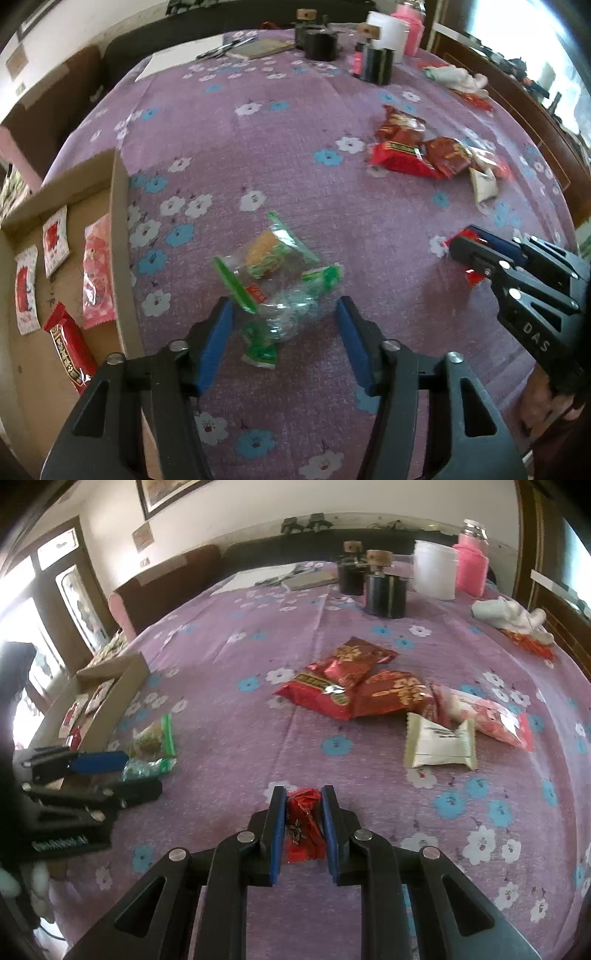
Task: Organize snacks
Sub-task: 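Grasp a small red candy with the right gripper while the left grasps a green clear-wrapped candy, then carry both candies over the box and open both grippers to drop them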
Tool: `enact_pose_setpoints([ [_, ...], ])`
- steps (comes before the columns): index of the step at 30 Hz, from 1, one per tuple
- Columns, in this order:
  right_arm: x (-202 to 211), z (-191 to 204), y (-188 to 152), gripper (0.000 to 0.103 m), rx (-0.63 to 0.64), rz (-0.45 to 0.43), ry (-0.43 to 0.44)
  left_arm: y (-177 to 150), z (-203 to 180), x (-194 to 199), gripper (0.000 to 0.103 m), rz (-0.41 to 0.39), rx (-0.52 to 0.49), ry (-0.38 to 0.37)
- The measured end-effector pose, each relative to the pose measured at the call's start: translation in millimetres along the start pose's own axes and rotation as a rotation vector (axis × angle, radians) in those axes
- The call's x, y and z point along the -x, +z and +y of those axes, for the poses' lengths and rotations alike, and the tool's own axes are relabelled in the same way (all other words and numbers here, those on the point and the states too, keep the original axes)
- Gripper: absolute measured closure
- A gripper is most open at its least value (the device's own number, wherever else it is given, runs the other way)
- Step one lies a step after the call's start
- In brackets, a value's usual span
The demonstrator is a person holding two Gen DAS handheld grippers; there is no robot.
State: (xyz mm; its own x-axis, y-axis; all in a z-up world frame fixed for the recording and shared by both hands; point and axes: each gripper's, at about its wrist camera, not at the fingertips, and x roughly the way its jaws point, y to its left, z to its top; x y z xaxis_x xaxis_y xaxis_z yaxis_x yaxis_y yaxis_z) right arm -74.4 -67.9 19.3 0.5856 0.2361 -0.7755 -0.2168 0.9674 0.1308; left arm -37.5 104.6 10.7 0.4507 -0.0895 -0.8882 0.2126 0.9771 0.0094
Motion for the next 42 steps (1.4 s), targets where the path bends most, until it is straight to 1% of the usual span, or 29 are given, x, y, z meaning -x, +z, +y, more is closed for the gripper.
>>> enact_pose_setpoints([
  [1,0,-1,-1,0.084,-0.004,-0.004,0.003,-1,-1,1,0.080,-0.005,-0.005,-0.002],
  [2,0,-2,-1,0.084,-0.005,-0.009,0.005,-3,-3,3,0.083,-0.009,-0.008,-0.004],
  [6,1,-1,-3,0.084,0.003,-0.020,0.000,-10,-11,6,0.083,-0.032,-0.005,-0.029],
  [8,2,-2,-3,0.084,-0.005,-0.023,0.001,-14,-14,8,0.083,-0.036,0.006,-0.058],
  [11,3,-7,-4,0.084,-0.026,-0.029,-0.017,-17,-22,10,0.083,-0.048,0.019,-0.099],
  [15,4,-18,-3,0.084,-0.069,-0.036,-0.021,-21,-28,15,0.083,-0.078,0.045,-0.128],
  [17,5,-22,-3,0.084,-0.086,-0.040,-0.020,-24,-26,20,0.083,-0.095,0.072,-0.154],
  [19,5,-24,-3,0.084,-0.094,-0.046,-0.024,-28,-22,29,0.083,-0.122,0.114,-0.196],
  [24,10,-23,-3,0.084,-0.089,-0.070,-0.026,-41,-6,50,0.083,-0.183,0.214,-0.280],
  [29,12,-20,-3,0.084,-0.078,-0.082,-0.028,-52,8,63,0.083,-0.214,0.253,-0.275],
  [33,12,-18,-4,0.084,-0.068,-0.087,-0.051,-60,26,76,0.083,-0.248,0.292,-0.271],
  [39,12,-13,-4,0.084,-0.055,-0.084,-0.073,-79,66,92,0.083,-0.295,0.369,-0.236],
  [42,17,-7,-4,0.084,-0.044,-0.094,-0.066,-89,90,99,0.083,-0.313,0.416,-0.209],
])
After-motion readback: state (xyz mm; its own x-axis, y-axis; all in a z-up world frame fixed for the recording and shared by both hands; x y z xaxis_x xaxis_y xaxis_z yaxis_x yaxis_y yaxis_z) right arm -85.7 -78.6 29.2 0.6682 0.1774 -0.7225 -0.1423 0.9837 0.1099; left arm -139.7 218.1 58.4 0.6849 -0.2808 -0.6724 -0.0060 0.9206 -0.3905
